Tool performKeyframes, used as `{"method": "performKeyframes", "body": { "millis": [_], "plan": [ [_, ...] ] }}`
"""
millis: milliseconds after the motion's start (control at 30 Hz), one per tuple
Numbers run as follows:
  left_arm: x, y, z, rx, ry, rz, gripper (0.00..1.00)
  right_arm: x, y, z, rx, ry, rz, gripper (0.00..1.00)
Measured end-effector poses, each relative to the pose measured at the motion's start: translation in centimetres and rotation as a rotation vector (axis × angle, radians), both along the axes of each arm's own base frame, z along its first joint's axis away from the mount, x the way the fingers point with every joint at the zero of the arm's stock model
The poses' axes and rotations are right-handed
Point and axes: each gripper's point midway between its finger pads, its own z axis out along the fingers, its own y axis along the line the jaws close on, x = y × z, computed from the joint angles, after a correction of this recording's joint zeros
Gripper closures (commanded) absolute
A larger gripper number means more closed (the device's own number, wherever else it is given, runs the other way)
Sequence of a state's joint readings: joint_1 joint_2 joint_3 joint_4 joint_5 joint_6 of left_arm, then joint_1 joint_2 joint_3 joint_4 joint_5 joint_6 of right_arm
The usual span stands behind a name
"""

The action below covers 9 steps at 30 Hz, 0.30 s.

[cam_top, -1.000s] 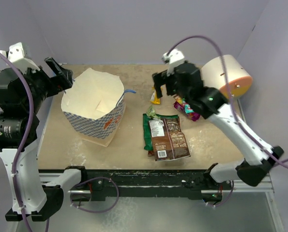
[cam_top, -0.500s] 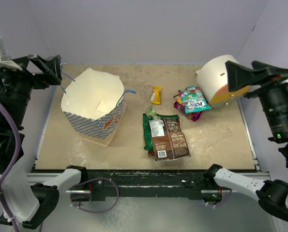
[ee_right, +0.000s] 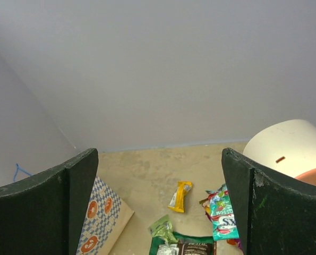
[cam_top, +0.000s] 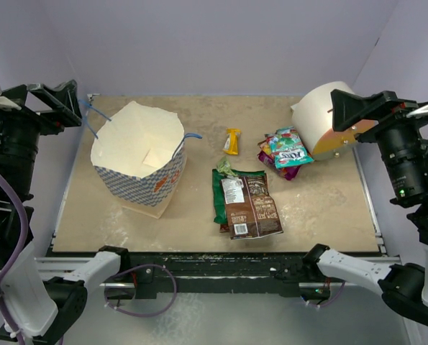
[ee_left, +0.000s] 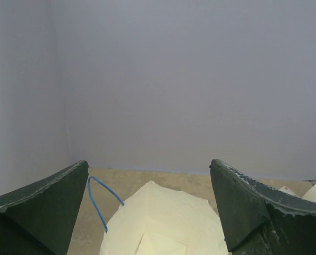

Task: Take the snacks out of the paper bag
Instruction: Reset both arms

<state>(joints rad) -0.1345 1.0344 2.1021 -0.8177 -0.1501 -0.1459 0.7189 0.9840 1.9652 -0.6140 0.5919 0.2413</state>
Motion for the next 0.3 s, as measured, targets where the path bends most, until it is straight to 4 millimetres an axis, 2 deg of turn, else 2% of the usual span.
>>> {"method": "performKeyframes", "body": {
  "millis": [300],
  "plan": [
    [0.08, 0.16, -0.31, -0.003, 0.007, 0.009, 0.01, 0.7, 0.25, -0.4, -0.013, 0.027, -0.018, 0.0]
  ]
}}
